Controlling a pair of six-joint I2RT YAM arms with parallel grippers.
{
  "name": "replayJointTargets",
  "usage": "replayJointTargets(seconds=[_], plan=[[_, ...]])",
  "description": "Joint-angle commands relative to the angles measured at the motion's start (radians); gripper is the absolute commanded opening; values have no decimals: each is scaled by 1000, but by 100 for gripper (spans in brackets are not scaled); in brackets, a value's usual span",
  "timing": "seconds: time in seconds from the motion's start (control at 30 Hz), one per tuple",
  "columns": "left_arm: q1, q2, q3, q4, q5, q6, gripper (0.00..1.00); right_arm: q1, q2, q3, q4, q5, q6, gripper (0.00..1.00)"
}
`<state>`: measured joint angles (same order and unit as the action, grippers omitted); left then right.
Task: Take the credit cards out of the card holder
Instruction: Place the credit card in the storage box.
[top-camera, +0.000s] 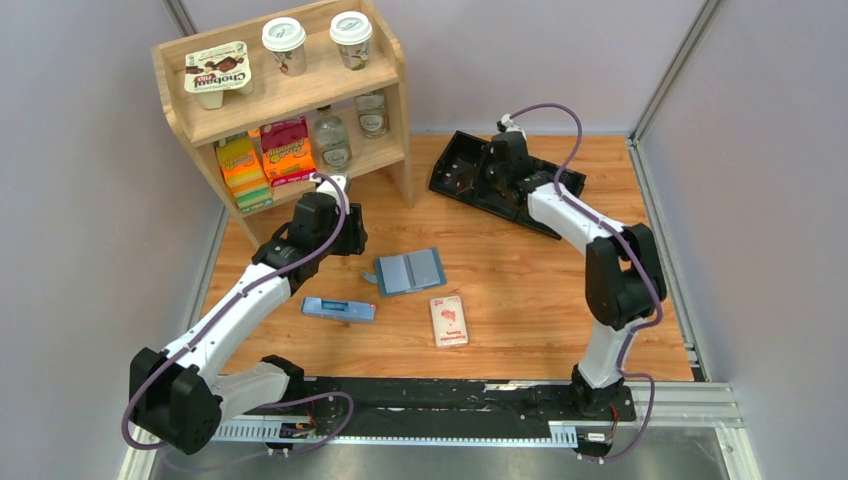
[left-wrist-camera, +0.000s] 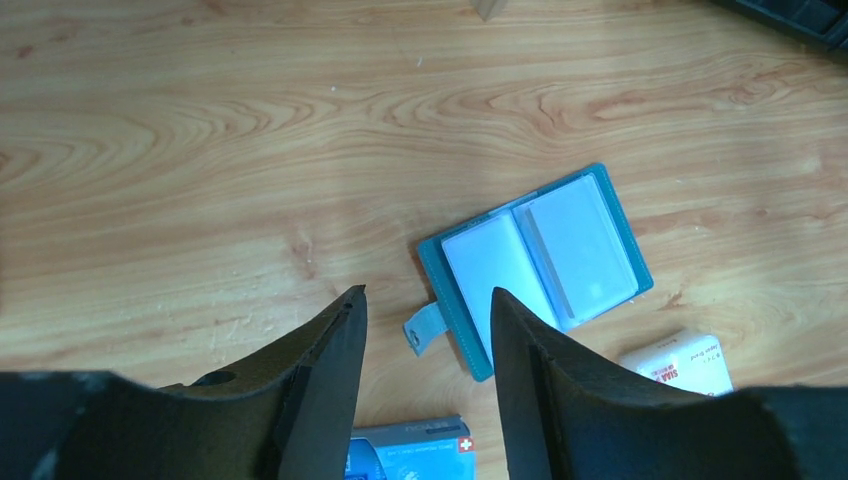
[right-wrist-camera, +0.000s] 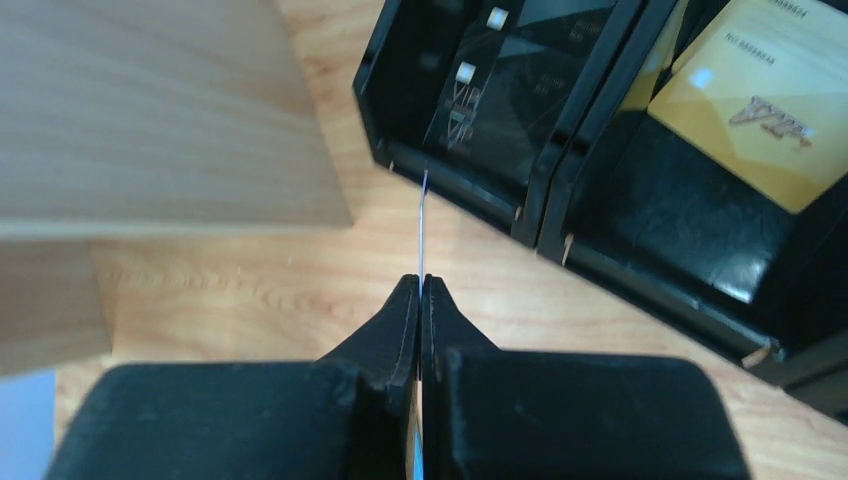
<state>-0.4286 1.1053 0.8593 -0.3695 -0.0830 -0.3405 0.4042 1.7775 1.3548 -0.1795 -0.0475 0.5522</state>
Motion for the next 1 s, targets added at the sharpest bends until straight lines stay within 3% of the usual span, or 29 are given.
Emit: replayJointTargets(seconds=[0.0, 0.13, 0.17, 0.53, 0.83, 0.97], plan=[[4, -30, -16, 6, -27, -58, 59, 1, 118, 159, 64, 170, 103, 0], [4, -33, -25, -3, -15, -61, 65, -1, 252, 288, 72, 164, 123, 0], [4, -36, -26, -9, -12, -61, 76, -1, 281, 323, 71, 158, 130, 0], [4, -12, -39, -8, 51, -94, 76, 24, 496, 550, -41, 178, 160, 5], [4, 13, -32, -20, 77, -98, 76, 41, 425, 494, -63, 271, 55, 23], [4, 27, -25, -19, 124, -104, 75, 45, 318, 410, -40, 320, -14, 37]])
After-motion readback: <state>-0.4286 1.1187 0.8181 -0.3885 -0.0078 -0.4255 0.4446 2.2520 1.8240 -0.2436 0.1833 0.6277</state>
